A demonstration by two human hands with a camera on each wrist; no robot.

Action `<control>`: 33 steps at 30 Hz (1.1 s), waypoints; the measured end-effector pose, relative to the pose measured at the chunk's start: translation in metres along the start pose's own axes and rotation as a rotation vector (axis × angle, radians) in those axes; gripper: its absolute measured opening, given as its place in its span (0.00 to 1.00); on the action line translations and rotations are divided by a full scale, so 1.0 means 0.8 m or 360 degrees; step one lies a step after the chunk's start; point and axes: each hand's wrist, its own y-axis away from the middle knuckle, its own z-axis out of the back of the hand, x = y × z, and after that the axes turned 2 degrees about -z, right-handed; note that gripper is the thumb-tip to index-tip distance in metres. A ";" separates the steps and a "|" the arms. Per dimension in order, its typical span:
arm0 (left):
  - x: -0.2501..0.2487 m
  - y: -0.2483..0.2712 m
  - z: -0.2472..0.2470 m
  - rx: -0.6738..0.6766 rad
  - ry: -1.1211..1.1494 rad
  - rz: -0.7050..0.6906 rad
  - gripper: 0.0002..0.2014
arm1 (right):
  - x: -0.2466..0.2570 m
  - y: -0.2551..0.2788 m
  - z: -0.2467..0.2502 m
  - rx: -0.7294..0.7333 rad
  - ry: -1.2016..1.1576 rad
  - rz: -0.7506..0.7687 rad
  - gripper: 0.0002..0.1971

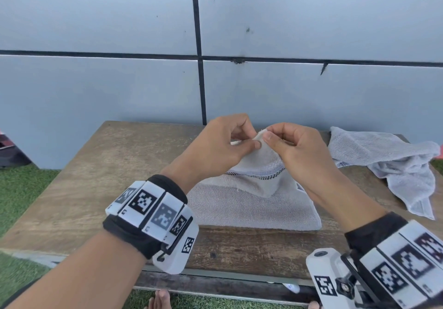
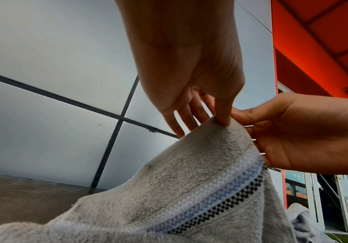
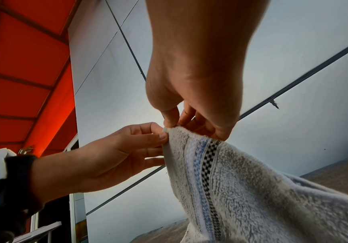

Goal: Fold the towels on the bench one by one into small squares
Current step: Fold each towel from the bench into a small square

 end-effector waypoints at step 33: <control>-0.023 0.060 0.103 0.0190 -0.0565 0.0375 0.07 | 0.047 0.022 0.112 -0.0382 -0.0179 0.0140 0.07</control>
